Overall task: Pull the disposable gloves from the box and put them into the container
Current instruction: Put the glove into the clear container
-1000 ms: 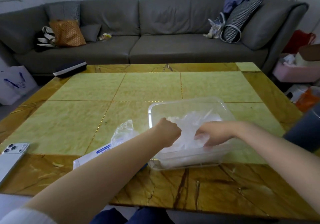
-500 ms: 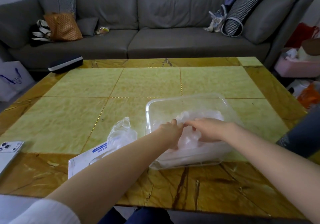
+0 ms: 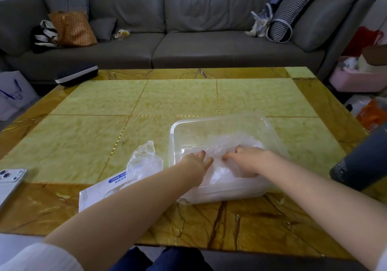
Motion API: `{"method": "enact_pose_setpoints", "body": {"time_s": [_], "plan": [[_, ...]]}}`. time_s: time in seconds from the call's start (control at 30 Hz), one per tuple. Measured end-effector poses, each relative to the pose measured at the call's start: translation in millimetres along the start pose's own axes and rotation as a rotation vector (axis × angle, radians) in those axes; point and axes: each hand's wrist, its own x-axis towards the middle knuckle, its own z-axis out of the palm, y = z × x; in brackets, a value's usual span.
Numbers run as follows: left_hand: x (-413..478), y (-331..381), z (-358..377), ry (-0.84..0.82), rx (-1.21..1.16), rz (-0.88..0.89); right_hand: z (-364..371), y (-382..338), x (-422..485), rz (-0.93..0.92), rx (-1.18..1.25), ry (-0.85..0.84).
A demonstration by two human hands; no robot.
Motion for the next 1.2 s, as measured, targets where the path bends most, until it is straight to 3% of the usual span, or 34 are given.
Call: {"method": "enact_pose_setpoints", "body": {"time_s": [0.2, 0.27, 0.33, 0.43, 0.53, 0.63, 0.73, 0.8, 1.07, 1.2], "plan": [[-9, -12, -17, -0.061, -0.141, 0.027, -16, -4, -15, 0.000, 0.112, 0.001], [-18, -20, -24, -0.010, -0.189, 0.057, -26, -10, -25, -0.004, 0.142, 0.030], [-34, -29, -28, 0.204, -0.211, 0.059, -37, -20, -35, -0.028, 0.192, 0.153], [-60, -47, -23, 0.642, -0.248, -0.004, -51, -43, -48, -0.125, 0.292, 0.477], [-86, -70, 7, 0.834, -0.330, -0.159, -59, -80, -55, -0.275, 0.416, 0.732], [-103, -85, 50, 0.698, -0.409, -0.320, -64, -117, -58, -0.424, 0.535, 0.743], [-116, -93, 88, 0.423, -0.427, -0.408, -68, -150, -50, -0.428, 0.569, 0.578], [-123, -97, 105, 0.331, -0.486, -0.422, -71, -169, -41, -0.360, 0.595, 0.450], [-133, -101, 123, 0.324, -0.617, -0.354, -71, -202, -11, -0.012, 0.738, 0.399], [-137, -104, 127, 0.335, -0.634, -0.312, -72, -200, -10, -0.044, 0.659, 0.429]]}}
